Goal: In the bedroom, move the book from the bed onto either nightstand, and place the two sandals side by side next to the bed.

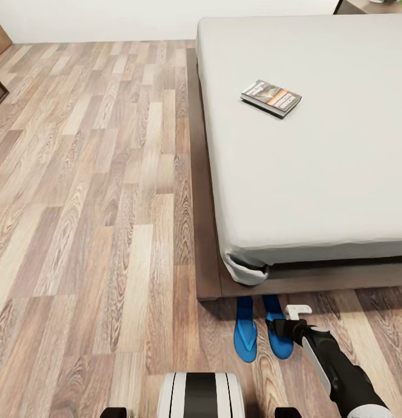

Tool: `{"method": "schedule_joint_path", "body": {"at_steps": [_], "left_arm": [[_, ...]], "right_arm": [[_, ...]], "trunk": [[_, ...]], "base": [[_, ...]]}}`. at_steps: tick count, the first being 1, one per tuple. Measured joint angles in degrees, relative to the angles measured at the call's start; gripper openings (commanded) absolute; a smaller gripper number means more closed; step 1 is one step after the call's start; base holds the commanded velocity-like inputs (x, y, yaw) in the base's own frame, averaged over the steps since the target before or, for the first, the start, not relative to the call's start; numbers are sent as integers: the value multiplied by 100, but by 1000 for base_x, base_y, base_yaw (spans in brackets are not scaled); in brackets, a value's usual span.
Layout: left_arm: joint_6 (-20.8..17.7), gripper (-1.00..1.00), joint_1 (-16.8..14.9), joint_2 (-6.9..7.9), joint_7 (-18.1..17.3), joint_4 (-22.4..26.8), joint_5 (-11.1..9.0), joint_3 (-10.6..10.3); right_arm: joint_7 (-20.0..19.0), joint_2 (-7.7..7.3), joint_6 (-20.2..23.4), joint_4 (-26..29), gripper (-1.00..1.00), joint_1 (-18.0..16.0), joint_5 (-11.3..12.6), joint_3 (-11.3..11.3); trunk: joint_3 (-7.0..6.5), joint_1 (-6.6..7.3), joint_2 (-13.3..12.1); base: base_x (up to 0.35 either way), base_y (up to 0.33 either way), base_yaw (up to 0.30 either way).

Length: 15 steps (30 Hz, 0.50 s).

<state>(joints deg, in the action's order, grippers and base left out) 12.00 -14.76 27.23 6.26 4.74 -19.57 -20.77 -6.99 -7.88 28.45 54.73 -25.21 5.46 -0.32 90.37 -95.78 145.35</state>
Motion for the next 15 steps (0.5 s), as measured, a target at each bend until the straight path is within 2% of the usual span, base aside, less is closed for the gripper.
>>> {"method": "schedule_joint_path", "body": {"at_steps": [4,9,15], "left_arm": [[0,100,0,0,3,0,0,0],[0,100,0,0,3,0,0,0],[0,100,0,0,4,0,0,0]], "right_arm": [[1,0,0,-22,-100,-33,-3,0],[6,0,3,-36,-100,-42,-5,0],[7,0,5,-66,-100,-96,-3,0]], "trunk": [[0,0,0],[110,-13,7],[111,-13,7]], "base": [[0,0,0],[0,0,0],[0,0,0]]}}
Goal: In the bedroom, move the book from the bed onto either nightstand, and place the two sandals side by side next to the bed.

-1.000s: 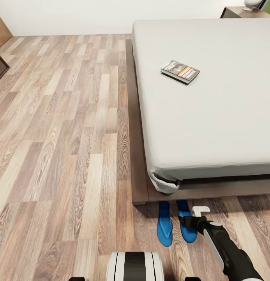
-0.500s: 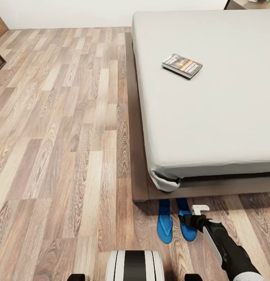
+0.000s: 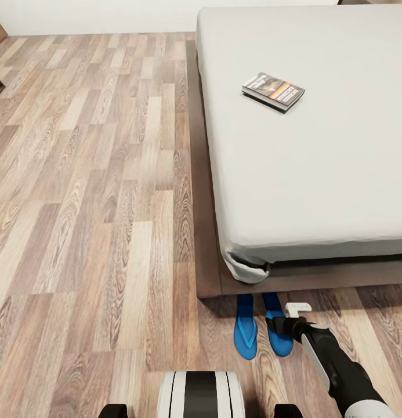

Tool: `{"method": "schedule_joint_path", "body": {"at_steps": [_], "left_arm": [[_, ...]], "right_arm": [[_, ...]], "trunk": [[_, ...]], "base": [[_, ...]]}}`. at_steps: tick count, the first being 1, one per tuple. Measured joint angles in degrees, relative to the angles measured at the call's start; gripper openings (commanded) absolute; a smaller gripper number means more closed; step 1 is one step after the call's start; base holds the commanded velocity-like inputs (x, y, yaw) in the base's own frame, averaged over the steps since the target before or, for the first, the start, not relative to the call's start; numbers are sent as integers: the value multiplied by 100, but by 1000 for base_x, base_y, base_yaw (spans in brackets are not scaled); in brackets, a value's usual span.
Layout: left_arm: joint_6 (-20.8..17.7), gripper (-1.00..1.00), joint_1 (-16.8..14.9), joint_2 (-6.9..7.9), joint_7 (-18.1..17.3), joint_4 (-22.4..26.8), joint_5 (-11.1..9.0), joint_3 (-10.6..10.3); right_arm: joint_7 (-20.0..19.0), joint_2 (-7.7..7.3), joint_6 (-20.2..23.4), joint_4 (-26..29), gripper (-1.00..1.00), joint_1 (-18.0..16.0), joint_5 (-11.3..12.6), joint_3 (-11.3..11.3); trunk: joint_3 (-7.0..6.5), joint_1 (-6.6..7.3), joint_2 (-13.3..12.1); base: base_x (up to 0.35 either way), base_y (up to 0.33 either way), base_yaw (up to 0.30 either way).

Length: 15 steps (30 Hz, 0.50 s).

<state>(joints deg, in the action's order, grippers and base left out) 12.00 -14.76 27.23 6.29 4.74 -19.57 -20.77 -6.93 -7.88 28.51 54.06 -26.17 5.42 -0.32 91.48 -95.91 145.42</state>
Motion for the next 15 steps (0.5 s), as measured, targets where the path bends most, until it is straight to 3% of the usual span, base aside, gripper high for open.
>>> {"method": "schedule_joint_path", "body": {"at_steps": [6,15], "left_arm": [[0,100,0,0,0,0,0,0],[0,100,0,0,0,0,0,-2]], "right_arm": [[0,0,2,-39,-100,-48,-1,-1],[0,6,2,-176,-100,-204,0,0]], "trunk": [[110,-13,7],[111,-13,7]], "base": [[0,0,0],[0,0,0]]}}
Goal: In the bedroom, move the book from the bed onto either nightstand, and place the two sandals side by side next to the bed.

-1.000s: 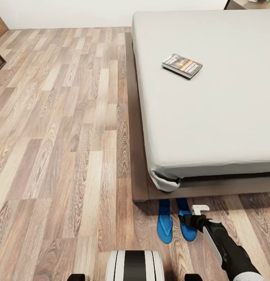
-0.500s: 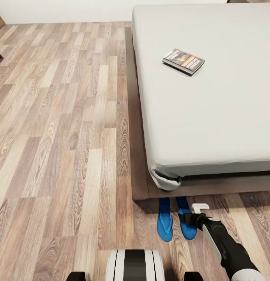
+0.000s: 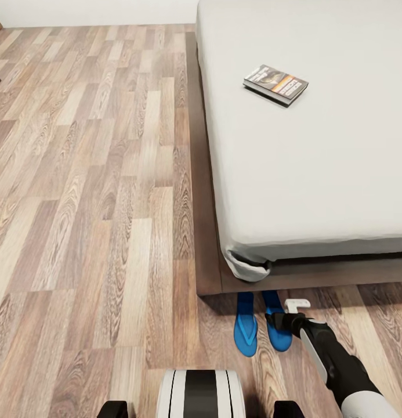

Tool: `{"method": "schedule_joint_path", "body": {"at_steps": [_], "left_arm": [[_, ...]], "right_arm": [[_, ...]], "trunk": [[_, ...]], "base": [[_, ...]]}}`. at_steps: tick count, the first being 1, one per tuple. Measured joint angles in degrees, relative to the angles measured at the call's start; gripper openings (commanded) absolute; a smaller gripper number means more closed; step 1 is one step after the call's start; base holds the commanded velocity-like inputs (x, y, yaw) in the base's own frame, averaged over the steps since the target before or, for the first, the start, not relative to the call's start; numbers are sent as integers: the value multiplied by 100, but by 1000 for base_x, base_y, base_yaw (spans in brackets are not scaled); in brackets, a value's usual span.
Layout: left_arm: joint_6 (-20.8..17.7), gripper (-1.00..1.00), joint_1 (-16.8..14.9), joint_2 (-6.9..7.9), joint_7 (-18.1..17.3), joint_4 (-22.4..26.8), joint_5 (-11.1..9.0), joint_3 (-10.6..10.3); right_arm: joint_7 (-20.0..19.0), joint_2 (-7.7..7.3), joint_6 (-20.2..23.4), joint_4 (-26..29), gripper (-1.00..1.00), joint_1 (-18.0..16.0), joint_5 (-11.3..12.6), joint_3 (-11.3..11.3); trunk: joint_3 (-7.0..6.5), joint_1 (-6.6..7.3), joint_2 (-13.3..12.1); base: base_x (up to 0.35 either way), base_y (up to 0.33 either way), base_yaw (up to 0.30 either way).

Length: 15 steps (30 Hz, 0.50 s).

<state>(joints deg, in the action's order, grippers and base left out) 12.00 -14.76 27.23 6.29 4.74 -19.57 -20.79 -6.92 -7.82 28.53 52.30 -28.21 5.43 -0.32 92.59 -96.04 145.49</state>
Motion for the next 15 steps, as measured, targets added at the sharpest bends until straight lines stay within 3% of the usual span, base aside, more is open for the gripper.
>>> {"method": "schedule_joint_path", "body": {"at_steps": [7,15], "left_arm": [[-1,100,8,2,2,6,2,10],[-1,100,4,1,1,3,1,2]], "right_arm": [[5,-1,1,107,-100,-26,-7,-5],[0,2,4,111,-100,-45,16,-8]], "trunk": [[110,-10,8],[111,-11,7]], "base": [[0,0,0],[0,0,0]]}}
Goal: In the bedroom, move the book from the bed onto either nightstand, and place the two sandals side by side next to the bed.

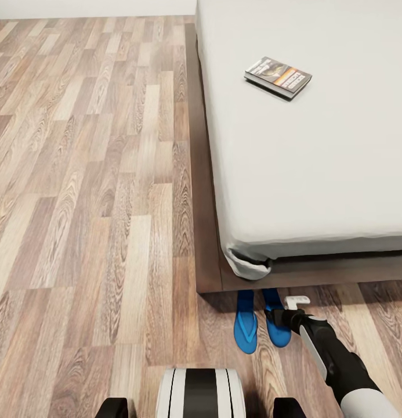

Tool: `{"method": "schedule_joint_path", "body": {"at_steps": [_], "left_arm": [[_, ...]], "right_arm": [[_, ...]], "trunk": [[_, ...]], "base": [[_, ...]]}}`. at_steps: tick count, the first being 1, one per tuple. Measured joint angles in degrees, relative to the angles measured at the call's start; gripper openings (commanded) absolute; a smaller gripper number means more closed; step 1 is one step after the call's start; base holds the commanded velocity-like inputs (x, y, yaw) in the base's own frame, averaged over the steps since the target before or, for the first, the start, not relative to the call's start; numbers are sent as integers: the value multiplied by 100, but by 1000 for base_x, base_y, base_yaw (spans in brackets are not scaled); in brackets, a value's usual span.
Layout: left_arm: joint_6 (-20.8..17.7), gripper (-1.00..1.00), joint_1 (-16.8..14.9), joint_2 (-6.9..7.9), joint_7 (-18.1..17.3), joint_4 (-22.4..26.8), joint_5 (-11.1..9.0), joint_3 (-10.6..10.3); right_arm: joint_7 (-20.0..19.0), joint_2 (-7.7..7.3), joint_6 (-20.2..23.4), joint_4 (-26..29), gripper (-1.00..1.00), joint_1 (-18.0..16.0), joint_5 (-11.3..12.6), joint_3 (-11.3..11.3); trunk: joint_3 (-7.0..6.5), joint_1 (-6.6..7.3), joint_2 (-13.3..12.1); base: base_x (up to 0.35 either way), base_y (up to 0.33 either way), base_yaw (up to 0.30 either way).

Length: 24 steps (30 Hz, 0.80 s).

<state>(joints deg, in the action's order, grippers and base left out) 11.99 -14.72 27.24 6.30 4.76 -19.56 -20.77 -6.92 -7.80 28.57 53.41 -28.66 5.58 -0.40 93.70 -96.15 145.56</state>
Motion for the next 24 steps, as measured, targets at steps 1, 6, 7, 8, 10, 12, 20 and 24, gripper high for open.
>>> {"method": "schedule_joint_path", "body": {"at_steps": [1,6,7,8,10,12,20,24], "left_arm": [[0,100,0,0,0,0,0,-1],[0,100,5,1,1,3,1,3],[0,100,4,1,1,2,1,2],[0,100,6,1,1,2,1,3],[0,100,4,1,1,2,1,2],[0,100,1,0,0,0,0,-1],[0,100,-1,-7,4,-1,0,-5],[0,100,-1,-6,7,-1,0,-4]], "right_arm": [[0,0,0,0,-100,0,0,0],[1,-1,-2,55,-100,-13,1,-2],[3,-1,-2,110,-100,-3,-7,-1],[2,-1,-3,148,-100,-6,-11,0],[-1,-1,-1,118,-100,-46,13,-3],[-2,1,0,122,-100,-54,28,-3],[-2,1,1,123,-100,-61,35,-4],[-2,1,1,122,-100,-62,35,-5]], "trunk": [[0,0,0],[44,-4,3],[66,-7,4],[88,-9,5],[89,-9,6],[89,-10,5],[89,-11,5],[89,-11,5]], "base": [[0,0,0],[0,0,0],[0,0,0],[0,0,0],[0,0,0],[0,0,0],[0,0,0],[0,0,0]]}}
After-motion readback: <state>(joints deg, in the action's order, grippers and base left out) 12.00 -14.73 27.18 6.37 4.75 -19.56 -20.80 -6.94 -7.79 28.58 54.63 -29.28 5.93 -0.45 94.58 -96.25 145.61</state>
